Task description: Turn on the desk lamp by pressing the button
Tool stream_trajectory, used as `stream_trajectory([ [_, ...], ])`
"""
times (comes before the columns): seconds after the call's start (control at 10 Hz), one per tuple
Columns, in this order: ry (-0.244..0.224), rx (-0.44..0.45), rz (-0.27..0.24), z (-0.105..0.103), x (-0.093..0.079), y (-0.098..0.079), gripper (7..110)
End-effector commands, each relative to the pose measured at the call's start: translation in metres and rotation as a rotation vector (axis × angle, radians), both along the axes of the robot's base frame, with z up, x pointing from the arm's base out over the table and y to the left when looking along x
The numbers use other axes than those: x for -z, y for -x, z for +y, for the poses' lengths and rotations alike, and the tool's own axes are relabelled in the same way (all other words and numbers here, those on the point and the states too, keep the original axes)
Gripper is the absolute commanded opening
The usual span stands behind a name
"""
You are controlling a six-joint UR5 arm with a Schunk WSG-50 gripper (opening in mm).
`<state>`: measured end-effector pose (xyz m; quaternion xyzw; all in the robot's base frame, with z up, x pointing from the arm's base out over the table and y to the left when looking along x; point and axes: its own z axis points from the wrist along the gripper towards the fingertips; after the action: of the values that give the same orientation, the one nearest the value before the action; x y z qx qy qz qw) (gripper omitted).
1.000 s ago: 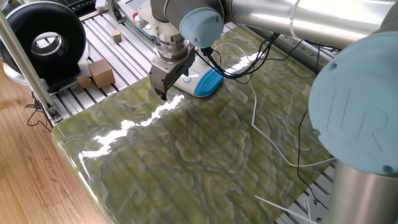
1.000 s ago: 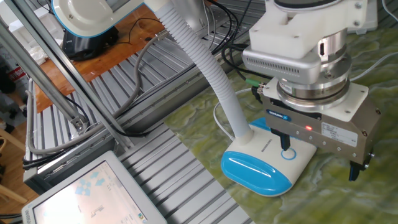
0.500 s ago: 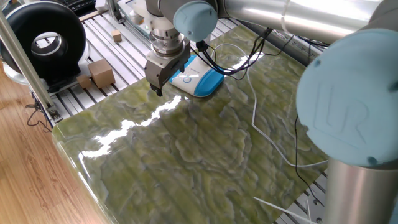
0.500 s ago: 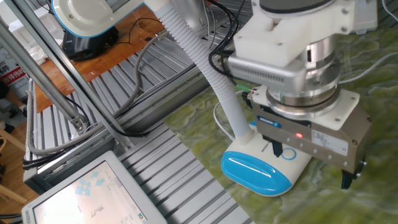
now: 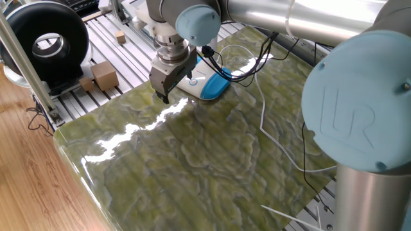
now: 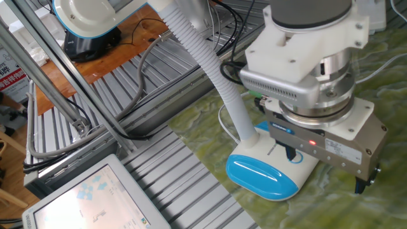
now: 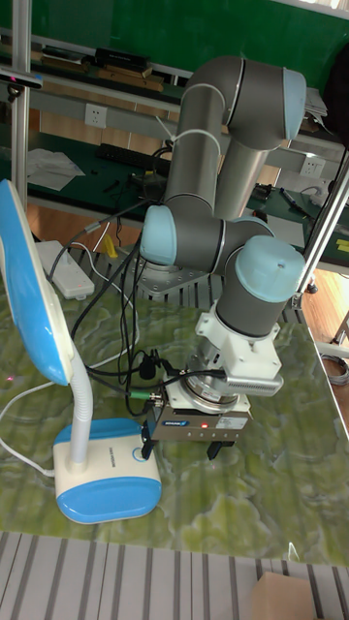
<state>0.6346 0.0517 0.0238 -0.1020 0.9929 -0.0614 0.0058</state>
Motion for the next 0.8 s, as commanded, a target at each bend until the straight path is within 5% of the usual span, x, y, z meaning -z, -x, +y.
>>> stream_trajectory([
  [0.0,0.008,0.027,0.027,-0.002,0.002,0.01,88],
  [0.4,0.052,0.014,0.034,-0.014,0.002,0.004,88],
  [0.5,0.049,0.01,0.037,-0.014,0.002,0.003,110],
  [0.7,0.047,0.012,0.039,-0.014,0.001,0.001,110],
])
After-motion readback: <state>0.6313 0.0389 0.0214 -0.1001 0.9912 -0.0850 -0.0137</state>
